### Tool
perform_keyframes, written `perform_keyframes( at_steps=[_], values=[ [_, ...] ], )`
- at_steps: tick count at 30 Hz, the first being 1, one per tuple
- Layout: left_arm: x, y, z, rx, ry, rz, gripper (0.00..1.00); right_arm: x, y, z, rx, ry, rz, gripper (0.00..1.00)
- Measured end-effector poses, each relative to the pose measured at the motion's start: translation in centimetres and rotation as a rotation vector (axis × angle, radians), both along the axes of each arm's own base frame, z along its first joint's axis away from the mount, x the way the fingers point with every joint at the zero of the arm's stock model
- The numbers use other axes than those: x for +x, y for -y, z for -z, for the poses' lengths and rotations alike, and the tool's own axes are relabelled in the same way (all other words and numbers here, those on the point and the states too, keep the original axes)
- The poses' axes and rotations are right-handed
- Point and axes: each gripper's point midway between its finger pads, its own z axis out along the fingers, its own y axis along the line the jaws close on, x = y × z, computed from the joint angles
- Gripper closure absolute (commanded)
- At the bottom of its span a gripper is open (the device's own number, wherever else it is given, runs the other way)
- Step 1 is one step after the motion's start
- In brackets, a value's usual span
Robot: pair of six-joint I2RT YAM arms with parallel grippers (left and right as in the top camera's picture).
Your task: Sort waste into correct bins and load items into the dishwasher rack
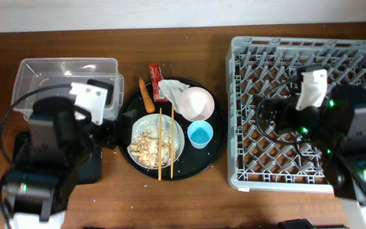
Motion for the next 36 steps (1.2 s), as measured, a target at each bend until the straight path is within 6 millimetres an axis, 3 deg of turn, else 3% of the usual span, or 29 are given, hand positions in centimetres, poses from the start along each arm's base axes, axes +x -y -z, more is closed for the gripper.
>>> perform_keyframes(
  at_steps=[2,3,4,5,7,8,12,14,16,19,21,24,26,30,31,33,34,36],
  values=[
    [0.6,1.9,1.5,-0.067,-0.089,0.075,0.01,0.7,-1.1,1.5,0.028,-0.077,-0.052,0.02],
    [0.7,2.7,1.8,-0.097,-0.111,0.108,0.09,0.7,-1.3,2.3,0.033,-0.112,-0.061,0.02],
    [1.0,3.6,2.2,-0.131,-0.135,0.149,0.27,0.5,-1.5,3.5,0.038,-0.169,-0.072,0.02],
    [1.4,4.7,3.3,-0.158,-0.188,0.185,0.35,0.1,-1.6,5.0,0.045,-0.245,-0.073,0.02],
    [2.2,6.2,5.8,-0.155,-0.279,0.210,0.38,-0.2,-1.1,6.3,0.052,-0.321,-0.025,0.02],
    [3.0,7.8,8.7,-0.111,-0.360,0.235,0.38,-0.3,-0.6,7.4,0.039,-0.371,0.012,0.02],
    [3.2,12.1,17.4,-0.006,-0.592,0.290,0.38,0.0,1.0,8.2,0.032,-0.409,0.141,0.02],
    [3.3,14.1,20.1,0.023,-0.631,0.315,0.31,0.1,1.3,8.2,0.034,-0.415,0.172,0.02],
    [3.4,16.2,21.6,0.051,-0.621,0.340,0.29,0.1,1.4,8.3,0.035,-0.419,0.183,0.02],
    [3.9,17.5,21.5,0.068,-0.567,0.355,0.44,0.1,1.5,8.4,0.032,-0.422,0.188,0.02],
    [4.2,17.5,21.9,0.106,-0.550,0.334,0.59,0.3,1.6,8.8,0.028,-0.435,0.192,0.02],
    [4.4,17.3,24.8,0.161,-0.589,0.305,1.00,0.5,1.6,9.3,0.024,-0.452,0.194,0.02],
    [4.3,17.1,26.5,0.181,-0.625,0.298,1.00,0.5,1.6,9.5,0.022,-0.461,0.194,0.02],
    [3.6,17.5,25.2,0.152,-0.674,0.313,1.00,0.2,1.6,9.8,0.019,-0.477,0.195,0.02],
    [3.8,18.0,23.5,0.133,-0.666,0.324,1.00,0.1,1.6,9.9,0.018,-0.484,0.195,0.02],
    [4.8,18.7,18.3,0.063,-0.579,0.344,1.00,-0.1,1.6,10.0,0.018,-0.495,0.193,0.01],
    [5.4,18.7,14.8,-0.019,-0.520,0.363,1.00,-0.4,1.3,10.0,0.030,-0.505,0.180,0.07],
    [6.8,17.2,10.2,-0.187,-0.461,0.388,1.00,-0.4,0.0,9.6,0.066,-0.498,0.107,0.09]
  ],
)
